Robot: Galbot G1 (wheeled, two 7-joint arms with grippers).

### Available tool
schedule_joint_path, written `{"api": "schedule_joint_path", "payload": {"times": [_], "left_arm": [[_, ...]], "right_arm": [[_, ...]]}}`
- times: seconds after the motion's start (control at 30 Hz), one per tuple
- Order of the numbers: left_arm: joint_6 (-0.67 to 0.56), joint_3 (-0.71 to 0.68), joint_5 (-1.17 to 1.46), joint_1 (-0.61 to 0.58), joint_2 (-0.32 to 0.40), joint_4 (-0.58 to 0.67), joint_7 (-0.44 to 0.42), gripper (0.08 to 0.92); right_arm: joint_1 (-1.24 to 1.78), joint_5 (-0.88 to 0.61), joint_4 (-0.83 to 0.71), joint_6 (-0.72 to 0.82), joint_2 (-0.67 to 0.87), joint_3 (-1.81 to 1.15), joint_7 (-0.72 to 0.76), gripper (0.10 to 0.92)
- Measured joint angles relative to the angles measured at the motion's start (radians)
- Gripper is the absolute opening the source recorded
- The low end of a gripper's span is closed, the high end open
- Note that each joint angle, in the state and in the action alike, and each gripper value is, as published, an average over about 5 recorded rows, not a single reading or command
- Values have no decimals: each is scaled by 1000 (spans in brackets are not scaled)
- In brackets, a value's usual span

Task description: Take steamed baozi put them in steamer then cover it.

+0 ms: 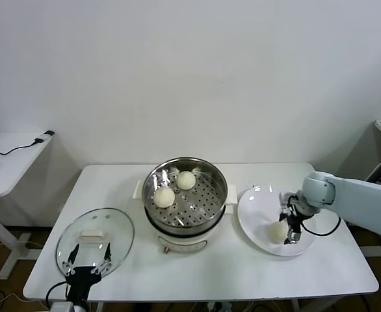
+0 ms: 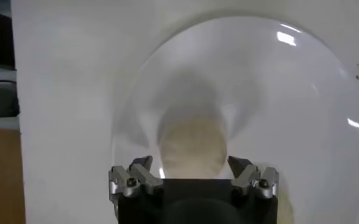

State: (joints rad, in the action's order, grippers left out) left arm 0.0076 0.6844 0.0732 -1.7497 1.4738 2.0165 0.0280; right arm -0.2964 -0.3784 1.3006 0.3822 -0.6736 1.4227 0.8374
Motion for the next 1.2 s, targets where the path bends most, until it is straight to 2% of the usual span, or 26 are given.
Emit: {"api": "schedule_joint_path", "payload": {"times": [0.2, 0.57, 0.93, 1.2], "left_arm": [[1, -3, -3, -4, 2, 5, 0, 823], [4, -8, -10, -8, 5, 24, -1, 823], [13, -13, -19, 1, 3, 37, -10, 823], [9, -16, -24, -2, 0, 32, -9, 823]], "right_arm": [[13, 6, -1, -5, 0, -19, 3, 668], [-167, 2, 13, -71, -16, 54, 77, 638], [-541, -27, 62, -348, -193, 114, 201, 644], [-613, 31, 133, -571, -360, 88, 241, 636]]}}
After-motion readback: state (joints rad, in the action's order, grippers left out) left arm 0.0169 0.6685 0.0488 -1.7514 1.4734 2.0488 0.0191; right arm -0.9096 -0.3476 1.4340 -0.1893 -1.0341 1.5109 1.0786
